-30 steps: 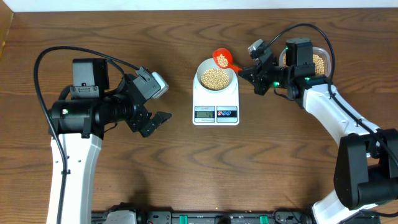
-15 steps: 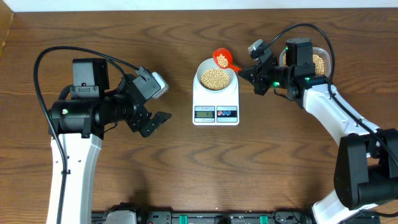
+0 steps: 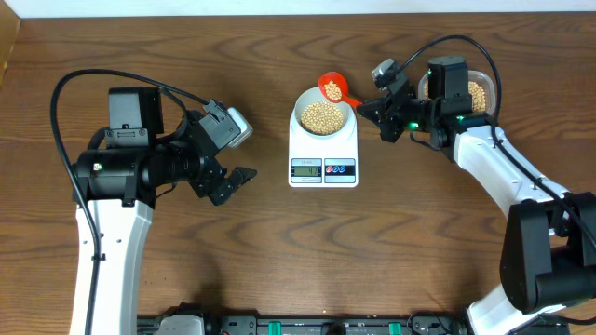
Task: Scoop item into bowl and weigh 50g on scale
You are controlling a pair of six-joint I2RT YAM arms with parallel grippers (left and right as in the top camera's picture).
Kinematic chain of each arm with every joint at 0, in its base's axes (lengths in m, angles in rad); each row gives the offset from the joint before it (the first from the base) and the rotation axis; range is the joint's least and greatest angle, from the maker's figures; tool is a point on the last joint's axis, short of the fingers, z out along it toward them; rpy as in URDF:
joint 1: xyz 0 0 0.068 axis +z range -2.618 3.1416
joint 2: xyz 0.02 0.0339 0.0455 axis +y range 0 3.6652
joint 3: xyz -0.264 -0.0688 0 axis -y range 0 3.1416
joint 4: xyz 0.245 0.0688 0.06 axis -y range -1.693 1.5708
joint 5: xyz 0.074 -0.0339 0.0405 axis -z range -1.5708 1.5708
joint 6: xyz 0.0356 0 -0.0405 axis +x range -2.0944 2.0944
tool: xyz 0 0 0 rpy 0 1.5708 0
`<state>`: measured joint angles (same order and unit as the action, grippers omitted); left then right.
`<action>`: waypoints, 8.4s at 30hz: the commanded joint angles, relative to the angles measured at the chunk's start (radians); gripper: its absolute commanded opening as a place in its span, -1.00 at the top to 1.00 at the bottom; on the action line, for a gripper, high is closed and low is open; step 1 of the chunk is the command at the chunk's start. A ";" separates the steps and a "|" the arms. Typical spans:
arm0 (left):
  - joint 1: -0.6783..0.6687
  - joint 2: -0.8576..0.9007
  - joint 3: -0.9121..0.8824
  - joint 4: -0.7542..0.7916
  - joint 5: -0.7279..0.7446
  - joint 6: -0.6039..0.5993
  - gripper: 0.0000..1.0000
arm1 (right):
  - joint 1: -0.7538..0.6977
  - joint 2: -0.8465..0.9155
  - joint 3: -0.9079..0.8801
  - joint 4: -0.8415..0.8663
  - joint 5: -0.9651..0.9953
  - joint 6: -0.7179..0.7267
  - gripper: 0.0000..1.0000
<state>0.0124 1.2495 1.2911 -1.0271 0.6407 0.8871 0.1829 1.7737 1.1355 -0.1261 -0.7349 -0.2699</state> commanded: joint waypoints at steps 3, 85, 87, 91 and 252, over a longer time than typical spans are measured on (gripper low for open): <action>0.004 0.008 0.014 -0.004 -0.005 -0.005 -0.92 | 0.009 -0.021 -0.004 0.003 -0.005 0.000 0.98; 0.004 0.008 0.014 -0.004 -0.005 -0.006 -0.92 | 0.053 -0.098 -0.004 -0.074 0.114 -0.081 0.98; 0.004 0.007 0.014 -0.004 -0.005 -0.005 -0.92 | 0.053 -0.098 -0.004 -0.076 0.114 -0.081 0.98; 0.004 0.008 0.014 -0.004 -0.005 -0.005 -0.92 | 0.053 -0.098 -0.004 -0.076 0.114 -0.081 0.98; 0.004 0.007 0.014 -0.004 -0.005 -0.005 -0.92 | 0.062 -0.124 -0.004 -0.069 0.100 -0.075 0.98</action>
<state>0.0124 1.2495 1.2911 -1.0279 0.6407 0.8871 0.2398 1.6768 1.1339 -0.1993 -0.6285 -0.3412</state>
